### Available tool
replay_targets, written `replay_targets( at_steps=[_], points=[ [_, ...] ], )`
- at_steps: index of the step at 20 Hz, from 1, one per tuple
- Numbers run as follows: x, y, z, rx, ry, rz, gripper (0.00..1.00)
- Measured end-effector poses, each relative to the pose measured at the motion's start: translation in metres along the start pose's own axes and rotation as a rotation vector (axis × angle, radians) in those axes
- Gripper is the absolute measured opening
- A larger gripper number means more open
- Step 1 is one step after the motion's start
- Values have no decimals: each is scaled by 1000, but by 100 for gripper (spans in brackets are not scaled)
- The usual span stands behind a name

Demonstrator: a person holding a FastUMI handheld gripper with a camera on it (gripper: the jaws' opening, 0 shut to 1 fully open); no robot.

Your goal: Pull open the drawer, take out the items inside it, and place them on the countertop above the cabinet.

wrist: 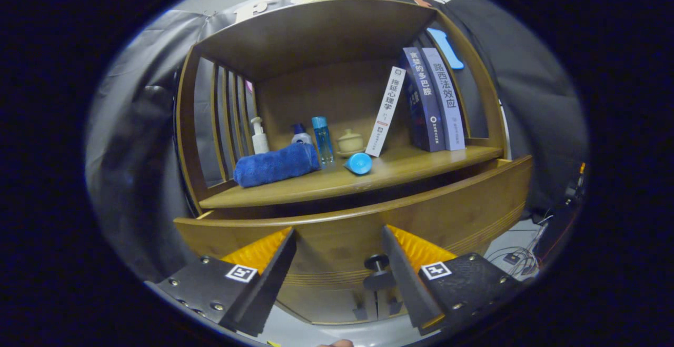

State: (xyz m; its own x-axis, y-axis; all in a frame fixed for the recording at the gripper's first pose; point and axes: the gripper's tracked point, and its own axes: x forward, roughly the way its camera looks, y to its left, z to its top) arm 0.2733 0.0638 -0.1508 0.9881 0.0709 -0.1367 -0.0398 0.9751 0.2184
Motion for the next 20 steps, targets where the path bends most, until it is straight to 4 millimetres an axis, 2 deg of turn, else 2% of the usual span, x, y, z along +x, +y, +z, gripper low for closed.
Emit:
replay_targets(
  at_steps=[20],
  points=[
    [46, -2, 2, 2, 37, 5, 96]
  ],
)
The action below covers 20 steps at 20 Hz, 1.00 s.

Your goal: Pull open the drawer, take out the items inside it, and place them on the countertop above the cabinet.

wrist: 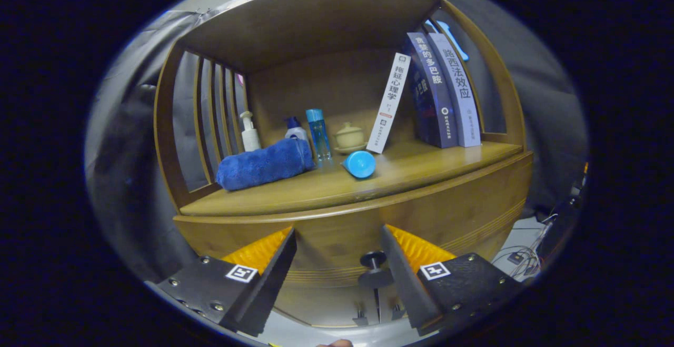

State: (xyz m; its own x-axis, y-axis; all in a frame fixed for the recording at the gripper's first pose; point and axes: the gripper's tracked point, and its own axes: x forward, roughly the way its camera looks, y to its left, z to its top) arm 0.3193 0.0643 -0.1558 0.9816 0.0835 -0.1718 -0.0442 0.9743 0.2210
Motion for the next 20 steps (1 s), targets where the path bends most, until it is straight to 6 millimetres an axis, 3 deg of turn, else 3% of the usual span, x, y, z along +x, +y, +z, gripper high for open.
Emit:
replay_targets(
  at_steps=[10, 13, 15, 20],
  points=[
    [-5, 2, 0, 46, 13, 13, 96],
    [-26, 0, 14, -22, 14, 3, 100],
    [-50, -3, 29, -55, 10, -17, 99],
    [-119, -36, 83, -77, -54, -126, 100]
  ],
)
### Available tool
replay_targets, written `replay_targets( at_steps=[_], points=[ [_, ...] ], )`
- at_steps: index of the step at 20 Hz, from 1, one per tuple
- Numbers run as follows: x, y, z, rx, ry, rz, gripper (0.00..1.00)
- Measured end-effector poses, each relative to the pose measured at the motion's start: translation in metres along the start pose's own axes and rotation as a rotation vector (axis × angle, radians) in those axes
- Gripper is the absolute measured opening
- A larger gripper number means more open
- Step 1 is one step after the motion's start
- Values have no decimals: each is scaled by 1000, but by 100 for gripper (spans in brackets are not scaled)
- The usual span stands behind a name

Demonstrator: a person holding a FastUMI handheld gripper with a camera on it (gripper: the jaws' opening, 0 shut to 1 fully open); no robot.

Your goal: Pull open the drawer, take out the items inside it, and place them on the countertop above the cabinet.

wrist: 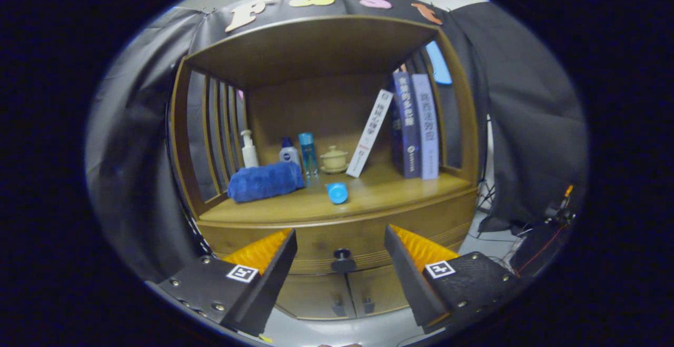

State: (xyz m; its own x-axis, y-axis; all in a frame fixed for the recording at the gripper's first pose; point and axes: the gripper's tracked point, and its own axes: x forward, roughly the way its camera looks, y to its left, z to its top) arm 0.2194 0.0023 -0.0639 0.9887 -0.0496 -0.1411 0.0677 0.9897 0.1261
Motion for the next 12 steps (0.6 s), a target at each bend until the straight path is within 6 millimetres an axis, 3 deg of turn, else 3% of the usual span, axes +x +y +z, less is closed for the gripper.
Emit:
replay_targets(
  at_steps=[6, 12],
  points=[
    [-79, -51, 64, -42, -92, -134, 99],
    [-138, -69, 95, -119, -159, -185, 99]
  ],
)
